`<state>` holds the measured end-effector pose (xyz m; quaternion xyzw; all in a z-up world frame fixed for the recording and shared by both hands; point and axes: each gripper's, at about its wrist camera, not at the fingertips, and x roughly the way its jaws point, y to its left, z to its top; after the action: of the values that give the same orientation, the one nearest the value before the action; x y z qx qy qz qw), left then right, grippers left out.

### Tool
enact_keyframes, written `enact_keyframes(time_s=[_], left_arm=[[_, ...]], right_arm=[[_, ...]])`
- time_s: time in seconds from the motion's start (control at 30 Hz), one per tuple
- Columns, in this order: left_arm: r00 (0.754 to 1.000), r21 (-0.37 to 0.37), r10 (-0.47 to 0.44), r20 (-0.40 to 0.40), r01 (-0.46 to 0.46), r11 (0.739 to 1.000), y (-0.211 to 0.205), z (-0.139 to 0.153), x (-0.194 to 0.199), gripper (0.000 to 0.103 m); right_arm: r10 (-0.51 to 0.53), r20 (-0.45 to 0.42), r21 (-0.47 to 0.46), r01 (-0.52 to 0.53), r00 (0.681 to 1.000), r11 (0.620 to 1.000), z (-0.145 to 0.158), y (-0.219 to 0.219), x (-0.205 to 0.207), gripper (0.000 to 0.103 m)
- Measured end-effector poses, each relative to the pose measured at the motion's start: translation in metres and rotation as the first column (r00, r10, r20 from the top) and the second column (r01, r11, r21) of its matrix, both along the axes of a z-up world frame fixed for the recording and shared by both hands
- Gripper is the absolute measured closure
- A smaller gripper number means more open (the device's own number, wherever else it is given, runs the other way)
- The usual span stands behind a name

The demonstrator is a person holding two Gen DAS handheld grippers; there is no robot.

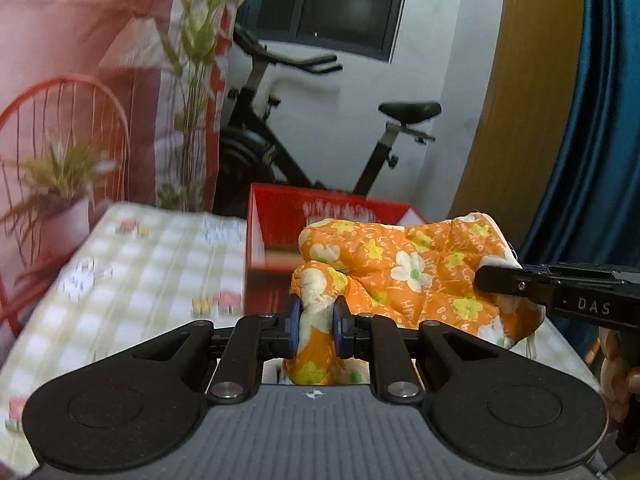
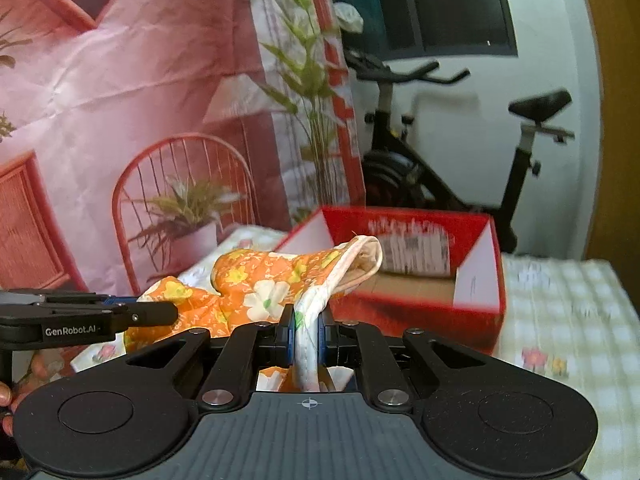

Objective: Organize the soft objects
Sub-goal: 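Lift the orange cloth with both grippers and carry it over the red box, then lower the orange cloth into the box and open both grippers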

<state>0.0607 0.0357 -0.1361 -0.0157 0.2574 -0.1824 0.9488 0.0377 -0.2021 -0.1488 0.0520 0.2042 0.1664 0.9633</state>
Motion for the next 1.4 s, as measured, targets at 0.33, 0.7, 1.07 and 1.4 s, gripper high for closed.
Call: enact_keyframes(time_s=[0.33, 0.7, 1.07, 1.4], left_arm=[[1.000, -0.012, 0.012, -0.007, -0.012, 1.000, -0.043, 0.019, 0.099, 0.086], [0.992, -0.037, -0.026, -0.120, 0.022, 0.999, -0.070, -0.006, 0.177, 0.086], [0.976, 0.023, -0.029, -0.215, 0.034, 0.999, -0.079, -0.036, 0.206, 0.086], [0.957, 0.035, -0.024, -0.289, 0.036, 0.999, -0.080, -0.055, 0.217, 0.086]], right_arm=[[-0.005, 0.034, -0.009, 0.006, 0.999, 1.000, 0.024, -0.029, 0.092, 0.093], [-0.040, -0.105, 0.039, 0.044, 0.994, 0.998, -0.019, -0.072, 0.186, 0.093], [-0.033, -0.220, 0.042, 0.043, 0.975, 0.998, -0.059, -0.076, 0.224, 0.093], [-0.064, -0.349, 0.021, 0.076, 0.935, 0.997, -0.083, -0.061, 0.246, 0.093]])
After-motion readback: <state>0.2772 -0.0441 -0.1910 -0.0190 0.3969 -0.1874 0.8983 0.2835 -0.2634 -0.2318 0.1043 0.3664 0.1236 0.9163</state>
